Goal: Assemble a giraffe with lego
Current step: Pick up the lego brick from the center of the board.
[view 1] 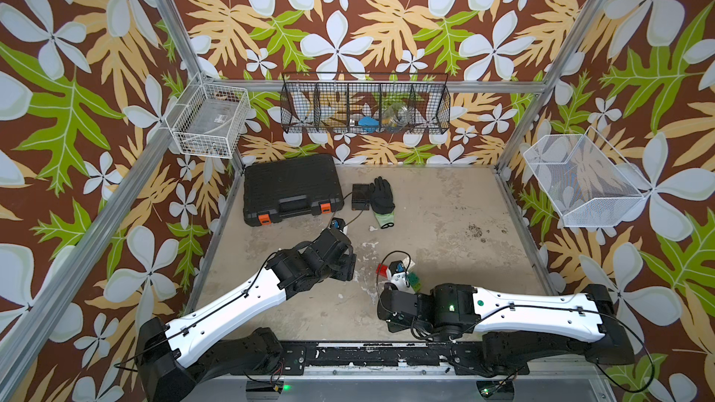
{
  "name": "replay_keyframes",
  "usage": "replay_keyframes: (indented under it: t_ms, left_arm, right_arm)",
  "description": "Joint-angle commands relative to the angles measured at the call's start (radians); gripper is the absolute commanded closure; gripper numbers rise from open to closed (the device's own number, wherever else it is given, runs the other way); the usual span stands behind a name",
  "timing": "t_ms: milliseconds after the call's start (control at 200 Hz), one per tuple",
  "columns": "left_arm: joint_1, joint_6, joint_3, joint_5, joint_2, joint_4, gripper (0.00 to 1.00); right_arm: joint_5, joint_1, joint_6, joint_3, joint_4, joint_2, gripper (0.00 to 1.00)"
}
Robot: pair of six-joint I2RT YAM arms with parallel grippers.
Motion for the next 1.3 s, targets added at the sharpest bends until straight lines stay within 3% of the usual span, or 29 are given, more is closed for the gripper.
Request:
replay_keyframes:
  t_ms: [0, 55, 235, 400, 586, 836, 1296]
  left_arm:
    - [0.002, 0.002, 0.011, -0.013, -0.001, 0.005, 0.27]
    - [0.002, 0.0, 0.011, -0.012, 0.0, 0.004, 0.27]
    - [0.001, -0.002, 0.012, 0.011, 0.005, 0.013, 0.28]
    - [0.002, 0.004, 0.01, 0.047, 0.016, 0.032, 0.25]
    - [0.002, -0.005, 0.031, 0.073, 0.039, 0.042, 0.22]
    - [0.001, -0.026, 0.039, 0.073, 0.056, 0.041, 0.22]
    - [0.001, -0.038, 0.024, 0.081, 0.085, 0.049, 0.21]
  right_arm:
    - [0.077, 0.003, -0.136, 0.063, -0.179, -0.024, 0.78]
    - [0.111, -0.019, -0.181, 0.076, -0.191, -0.046, 0.77]
    - [0.099, -0.227, -0.422, 0.108, -0.169, -0.11, 0.77]
    - [-0.054, -0.476, -0.705, 0.062, -0.032, -0.129, 0.77]
    - [-0.179, -0.635, -0.933, 0.018, 0.058, -0.082, 0.77]
    - [-0.277, -0.725, -1.049, -0.008, 0.118, -0.042, 0.77]
    - [-0.357, -0.729, -1.101, -0.061, 0.142, 0.007, 0.77]
